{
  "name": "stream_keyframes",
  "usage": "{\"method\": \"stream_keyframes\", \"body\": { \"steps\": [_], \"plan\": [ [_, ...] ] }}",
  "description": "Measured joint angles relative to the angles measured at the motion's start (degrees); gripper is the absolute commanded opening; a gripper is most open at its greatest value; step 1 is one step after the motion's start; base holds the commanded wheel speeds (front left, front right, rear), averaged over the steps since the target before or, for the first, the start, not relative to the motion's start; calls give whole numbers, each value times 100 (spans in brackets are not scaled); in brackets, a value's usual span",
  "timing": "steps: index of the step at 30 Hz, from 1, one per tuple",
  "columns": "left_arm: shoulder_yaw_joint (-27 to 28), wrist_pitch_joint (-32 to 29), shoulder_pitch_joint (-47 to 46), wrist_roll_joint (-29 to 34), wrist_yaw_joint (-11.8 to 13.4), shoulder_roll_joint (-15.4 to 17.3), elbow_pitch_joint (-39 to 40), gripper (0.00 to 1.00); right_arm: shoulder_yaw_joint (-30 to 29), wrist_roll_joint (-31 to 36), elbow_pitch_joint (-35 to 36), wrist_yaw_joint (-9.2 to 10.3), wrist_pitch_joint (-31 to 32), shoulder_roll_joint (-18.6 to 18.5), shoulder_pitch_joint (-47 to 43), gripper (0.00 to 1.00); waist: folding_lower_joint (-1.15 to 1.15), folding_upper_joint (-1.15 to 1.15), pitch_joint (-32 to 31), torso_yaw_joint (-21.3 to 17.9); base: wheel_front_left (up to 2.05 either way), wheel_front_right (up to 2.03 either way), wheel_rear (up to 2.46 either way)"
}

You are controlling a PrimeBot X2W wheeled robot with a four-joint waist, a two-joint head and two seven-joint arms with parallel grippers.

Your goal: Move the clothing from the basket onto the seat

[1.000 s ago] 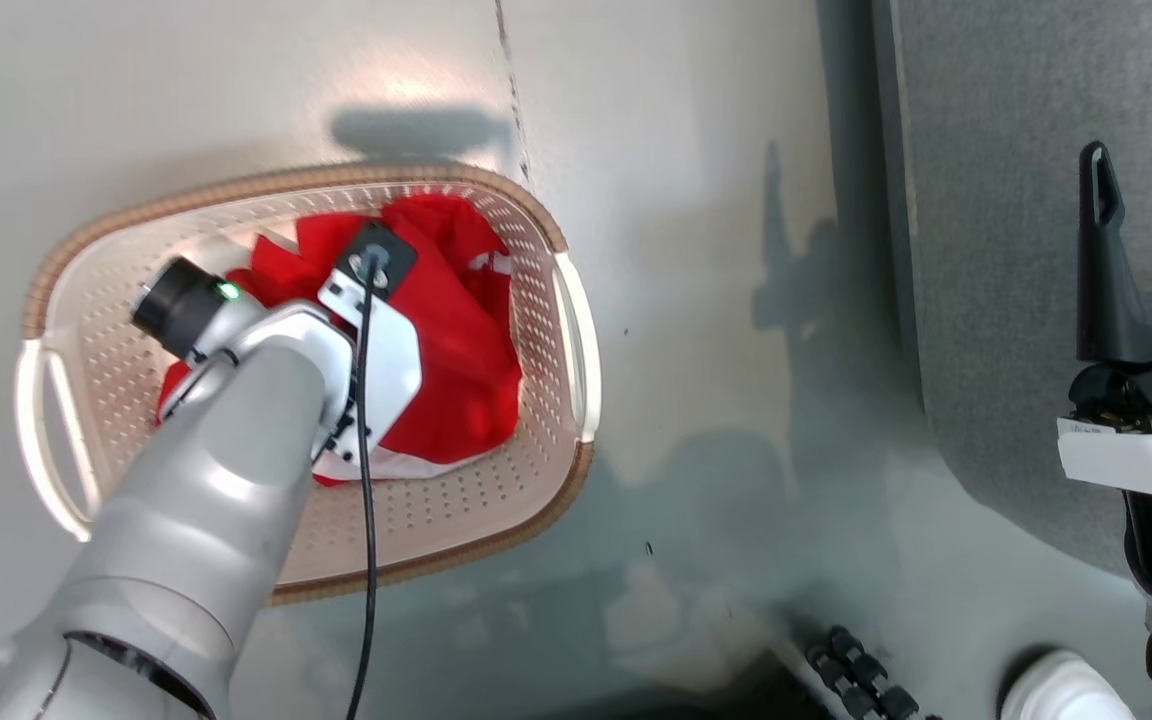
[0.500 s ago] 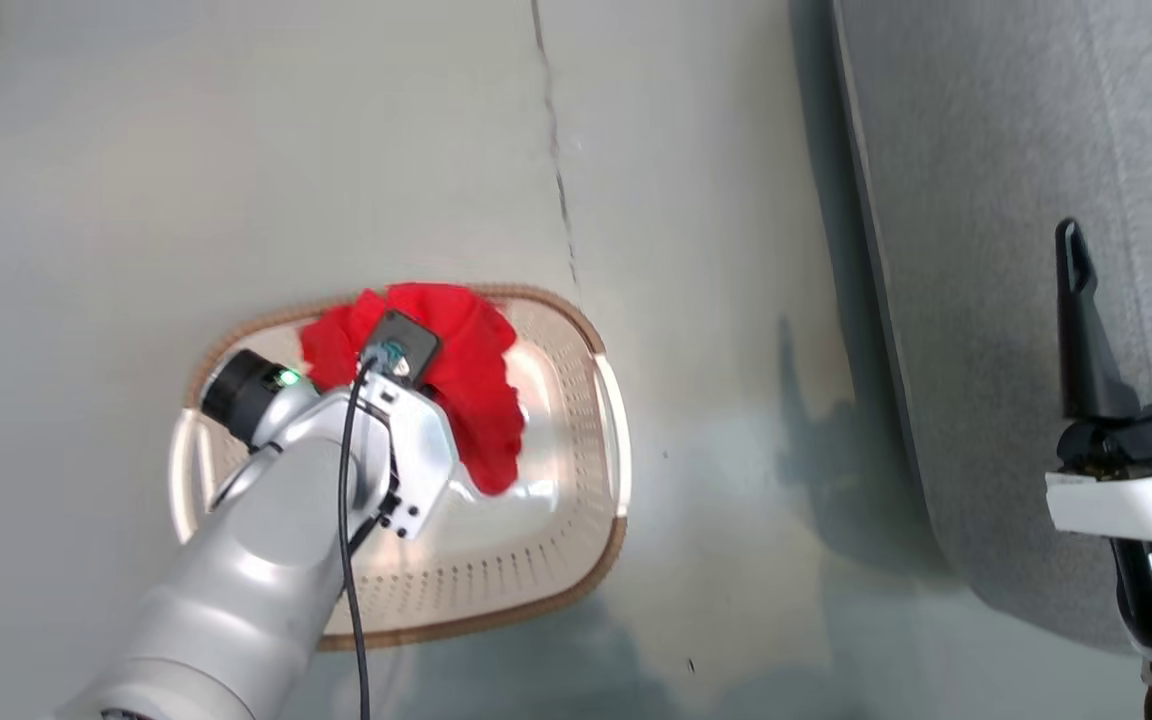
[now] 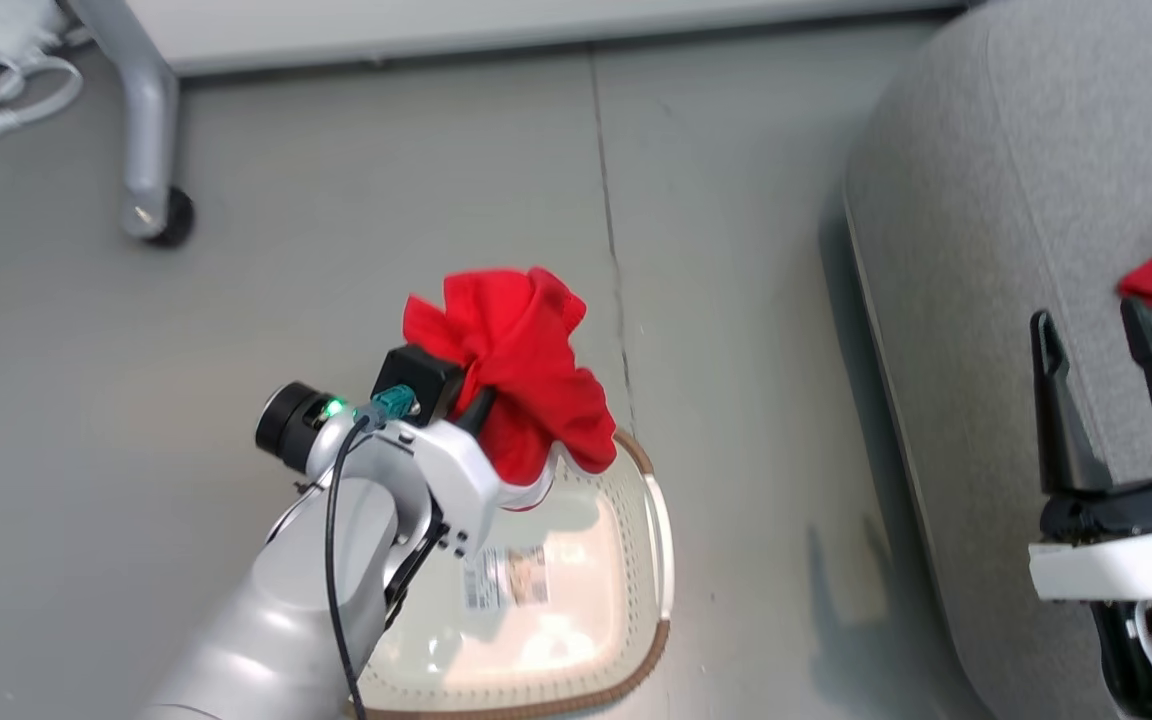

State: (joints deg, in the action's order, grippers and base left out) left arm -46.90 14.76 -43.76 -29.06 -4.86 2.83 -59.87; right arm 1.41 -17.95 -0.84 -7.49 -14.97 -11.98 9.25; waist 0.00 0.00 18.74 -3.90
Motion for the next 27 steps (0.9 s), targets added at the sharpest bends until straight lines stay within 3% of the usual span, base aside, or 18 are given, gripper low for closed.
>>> {"method": "stream_keyframes", "body": {
  "steps": [7, 16, 20, 27],
  "plan": [
    [940, 36, 489, 375, 430, 154, 1892, 0, -88, 67, -34, 0, 0, 51, -314, 100, 0, 0, -701, 221, 0, 0, 0],
    [2293, 37, 1471, 1011, 387, 125, 4188, 0, -136, 67, -105, 0, 0, 203, -623, 100, 0, 0, -1359, 465, 0, 0, 0],
    [2544, 40, 1641, 1488, 401, 46, 5103, 0, -127, 94, -113, 0, 0, 270, -718, 100, 0, 0, -1556, 545, 0, 0, 0],
    [2296, 38, 1892, 1209, 417, 7, 5973, 0, -21, 138, -137, 0, 0, 326, -775, 100, 0, 0, -1739, 528, 0, 0, 0]
  ]
}}
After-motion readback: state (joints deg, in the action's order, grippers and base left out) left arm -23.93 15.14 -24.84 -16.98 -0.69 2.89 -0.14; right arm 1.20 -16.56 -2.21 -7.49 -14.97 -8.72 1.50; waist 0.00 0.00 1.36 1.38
